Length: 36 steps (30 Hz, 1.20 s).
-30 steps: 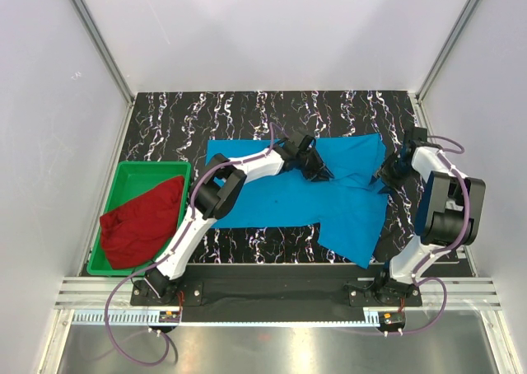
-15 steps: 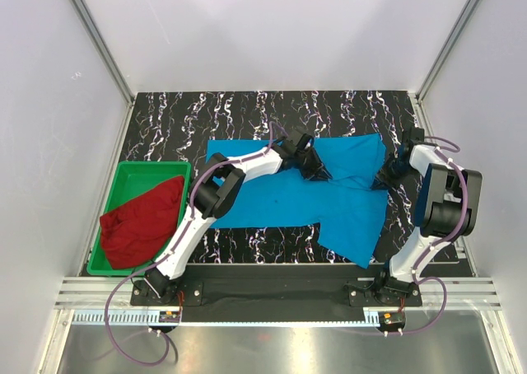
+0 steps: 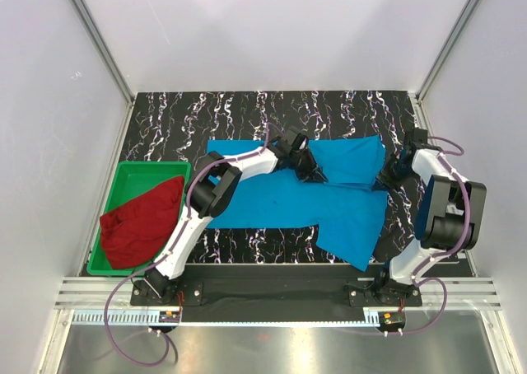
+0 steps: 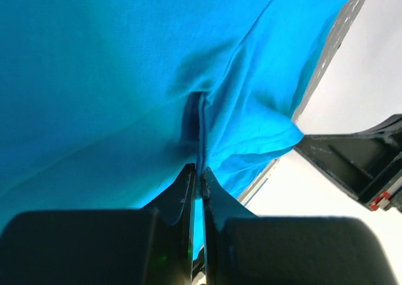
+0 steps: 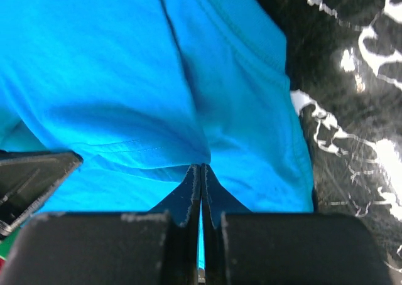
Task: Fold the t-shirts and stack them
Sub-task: Fold the tshirt
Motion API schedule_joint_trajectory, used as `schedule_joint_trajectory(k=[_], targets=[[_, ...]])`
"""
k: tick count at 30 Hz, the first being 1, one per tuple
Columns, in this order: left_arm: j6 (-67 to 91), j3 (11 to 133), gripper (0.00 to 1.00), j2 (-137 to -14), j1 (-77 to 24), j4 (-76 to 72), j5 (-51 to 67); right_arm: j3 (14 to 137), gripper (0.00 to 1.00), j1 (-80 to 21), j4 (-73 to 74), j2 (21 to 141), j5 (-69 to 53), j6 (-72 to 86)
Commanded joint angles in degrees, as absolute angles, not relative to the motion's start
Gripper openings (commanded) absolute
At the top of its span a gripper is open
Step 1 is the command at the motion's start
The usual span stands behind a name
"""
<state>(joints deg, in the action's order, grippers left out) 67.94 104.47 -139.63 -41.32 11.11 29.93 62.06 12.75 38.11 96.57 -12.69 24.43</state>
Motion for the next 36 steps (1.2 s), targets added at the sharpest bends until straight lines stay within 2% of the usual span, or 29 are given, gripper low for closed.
schedule_joint_trajectory(k=[1,11,26,29,30,31,33,34,36], targets=[[66.88,104.24,0.07,-134.65,-40.43,10.11,32.96,60.82,0.0,12.92,39.02,93.43,-13.27,24.43],[67.06,101.7,0.03,-133.95,-39.99,8.88,35.68,57.84,0.0,12.92,39.99,89.66,-12.3,24.26],[65.75,101.51,0.05,-134.82,-39.9,10.28,38.14,50.46,0.02,12.92,40.43,85.96,-13.36,26.54],[64.87,102.04,0.14,-134.91,-39.81,10.37,38.93,49.48,0.1,12.92,41.21,86.75,-13.62,26.63],[64.25,102.39,0.21,-134.83,-39.73,10.98,39.46,49.57,0.14,12.92,41.57,86.84,-13.36,26.46],[63.64,102.74,0.26,-134.3,-39.64,11.07,39.72,50.79,0.23,12.92,42.09,86.75,-12.05,26.02],[61.27,102.75,0.31,-133.25,-39.38,11.6,40.69,52.46,0.3,12.92,44.03,85.61,-10.47,25.32],[60.04,103.01,0.37,-131.94,-38.94,12.47,40.69,54.38,0.39,12.92,44.73,85.08,-8.63,24.7],[54.95,103.36,0.41,-130.52,-37.98,15.97,41.48,56.5,0.46,12.92,46.4,83.59,-6.78,24.44]])
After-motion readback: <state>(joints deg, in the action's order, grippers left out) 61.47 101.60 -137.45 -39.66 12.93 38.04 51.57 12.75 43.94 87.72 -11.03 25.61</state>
